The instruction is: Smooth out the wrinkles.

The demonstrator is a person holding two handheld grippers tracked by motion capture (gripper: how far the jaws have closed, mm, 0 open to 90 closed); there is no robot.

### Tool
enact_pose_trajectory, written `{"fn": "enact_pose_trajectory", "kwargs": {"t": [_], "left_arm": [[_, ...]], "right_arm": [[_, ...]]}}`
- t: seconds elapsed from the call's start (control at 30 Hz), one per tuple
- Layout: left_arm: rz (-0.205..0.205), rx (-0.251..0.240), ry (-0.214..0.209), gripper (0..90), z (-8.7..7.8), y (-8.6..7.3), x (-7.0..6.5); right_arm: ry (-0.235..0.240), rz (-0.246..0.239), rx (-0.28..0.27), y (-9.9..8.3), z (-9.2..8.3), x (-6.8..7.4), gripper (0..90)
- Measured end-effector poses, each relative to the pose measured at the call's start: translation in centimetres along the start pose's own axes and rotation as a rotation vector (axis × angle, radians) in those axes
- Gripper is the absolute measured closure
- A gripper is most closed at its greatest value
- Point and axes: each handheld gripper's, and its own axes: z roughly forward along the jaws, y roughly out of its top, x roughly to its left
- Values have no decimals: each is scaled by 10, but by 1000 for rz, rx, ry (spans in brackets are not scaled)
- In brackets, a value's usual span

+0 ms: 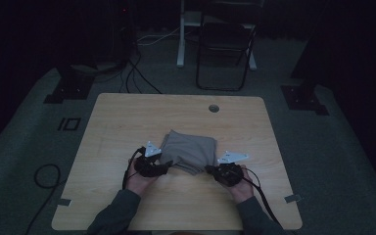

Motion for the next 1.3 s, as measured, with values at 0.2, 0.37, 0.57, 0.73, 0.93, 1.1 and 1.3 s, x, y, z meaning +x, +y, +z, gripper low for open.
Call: {"fn": "enact_pose_trajectory", "kwargs": {"t": [0.2,0.37,0.57,0.73,0.93,1.1,1.3], "left_arm": [[5,27,-15,853,5,1,2],[17,-15,-26,870,-16,-4,3],[52,31,-59,868,-27,-22,-1],[83,111,-59,865,-10,-33,-11],[45,107,-21,862,5,-24,-8],[3,95,55,845,21,-11,1],[-33,85,101,806,26,-5,17]], "right_arm": [[4,10,17,-2,3,-1,868],[5,7,17,-3,0,-1,878],[40,-10,102,-11,5,2,877],[35,6,163,-13,16,-1,877],[-18,37,164,-11,27,-14,877],[-65,60,137,-3,37,-26,865],[-133,58,104,2,45,-36,813]]}}
